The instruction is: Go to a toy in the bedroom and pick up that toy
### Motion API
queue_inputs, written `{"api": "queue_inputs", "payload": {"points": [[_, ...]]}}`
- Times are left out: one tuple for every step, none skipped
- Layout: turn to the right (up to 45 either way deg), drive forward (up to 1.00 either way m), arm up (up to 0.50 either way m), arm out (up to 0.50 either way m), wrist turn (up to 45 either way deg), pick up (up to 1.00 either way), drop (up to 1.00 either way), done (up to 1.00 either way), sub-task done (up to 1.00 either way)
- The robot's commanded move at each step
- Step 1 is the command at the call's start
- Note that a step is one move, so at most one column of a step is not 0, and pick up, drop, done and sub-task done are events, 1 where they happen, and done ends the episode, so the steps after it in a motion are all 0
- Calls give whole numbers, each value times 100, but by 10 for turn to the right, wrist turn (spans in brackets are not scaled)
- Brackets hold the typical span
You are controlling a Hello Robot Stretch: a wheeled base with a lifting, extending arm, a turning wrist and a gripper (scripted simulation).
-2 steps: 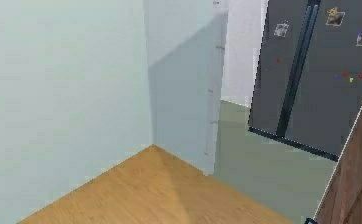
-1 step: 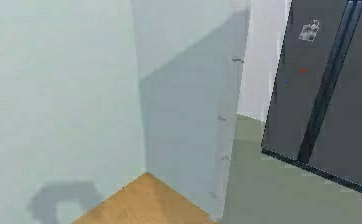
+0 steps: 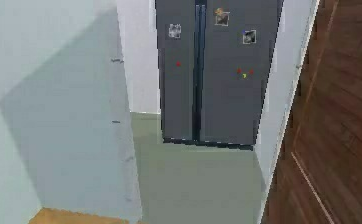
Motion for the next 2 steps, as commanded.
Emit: {"api": "queue_inputs", "payload": {"points": [[0, 100, 0, 0, 0, 0, 0, 0, 0], [90, 0, 0, 0, 0, 0, 0, 0, 0]]}}
